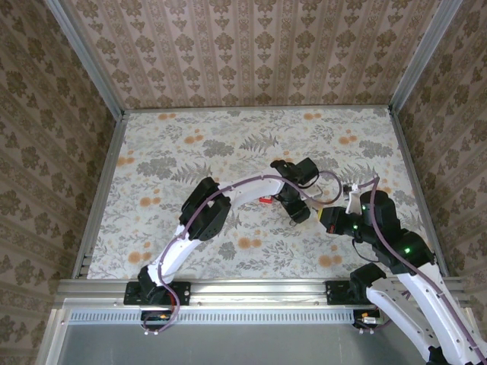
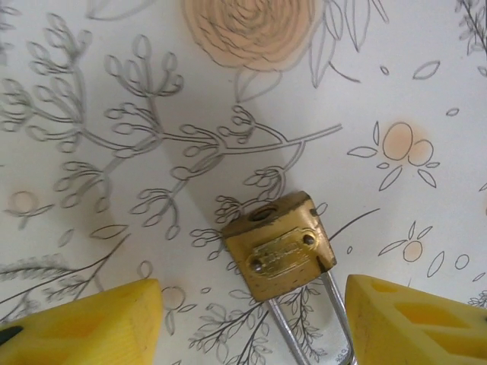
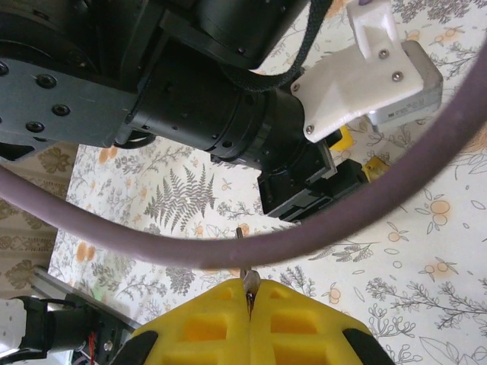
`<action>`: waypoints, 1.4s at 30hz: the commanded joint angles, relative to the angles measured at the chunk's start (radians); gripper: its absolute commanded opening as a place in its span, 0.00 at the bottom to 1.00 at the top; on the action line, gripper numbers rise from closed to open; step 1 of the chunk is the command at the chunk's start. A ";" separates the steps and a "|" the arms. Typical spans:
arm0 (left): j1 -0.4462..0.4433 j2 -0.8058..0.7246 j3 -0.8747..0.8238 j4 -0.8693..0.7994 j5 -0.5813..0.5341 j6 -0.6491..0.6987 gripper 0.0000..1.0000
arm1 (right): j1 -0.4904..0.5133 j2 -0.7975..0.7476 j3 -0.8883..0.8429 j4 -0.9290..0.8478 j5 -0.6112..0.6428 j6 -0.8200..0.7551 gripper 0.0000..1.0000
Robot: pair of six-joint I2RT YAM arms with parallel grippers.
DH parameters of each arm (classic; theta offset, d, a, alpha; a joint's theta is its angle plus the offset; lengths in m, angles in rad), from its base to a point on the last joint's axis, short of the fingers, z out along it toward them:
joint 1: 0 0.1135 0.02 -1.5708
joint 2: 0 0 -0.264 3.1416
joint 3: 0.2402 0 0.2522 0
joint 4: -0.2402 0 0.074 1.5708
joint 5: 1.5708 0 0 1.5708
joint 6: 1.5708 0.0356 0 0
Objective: Unlock with the key
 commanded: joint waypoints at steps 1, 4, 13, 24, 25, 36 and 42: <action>-0.003 0.008 0.059 -0.050 -0.033 -0.056 0.65 | -0.003 -0.015 0.049 -0.033 0.041 -0.028 0.05; -0.017 0.027 0.087 -0.075 -0.056 -0.086 0.64 | -0.004 -0.011 0.072 -0.038 0.051 -0.038 0.05; -0.057 0.144 0.268 -0.188 -0.094 -0.142 0.60 | -0.004 -0.025 0.096 -0.045 0.043 -0.044 0.05; -0.067 0.184 0.297 -0.242 -0.178 -0.194 0.55 | -0.003 -0.041 0.090 -0.037 0.026 -0.046 0.05; -0.067 0.184 0.295 -0.244 -0.178 -0.195 0.54 | -0.004 -0.042 0.089 -0.035 0.024 -0.045 0.04; -0.063 0.124 0.210 -0.219 -0.193 -0.175 0.39 | -0.004 -0.058 0.088 -0.043 0.021 -0.042 0.04; -0.063 0.006 0.030 -0.152 -0.203 -0.157 0.37 | -0.004 -0.055 0.082 -0.033 0.019 -0.038 0.05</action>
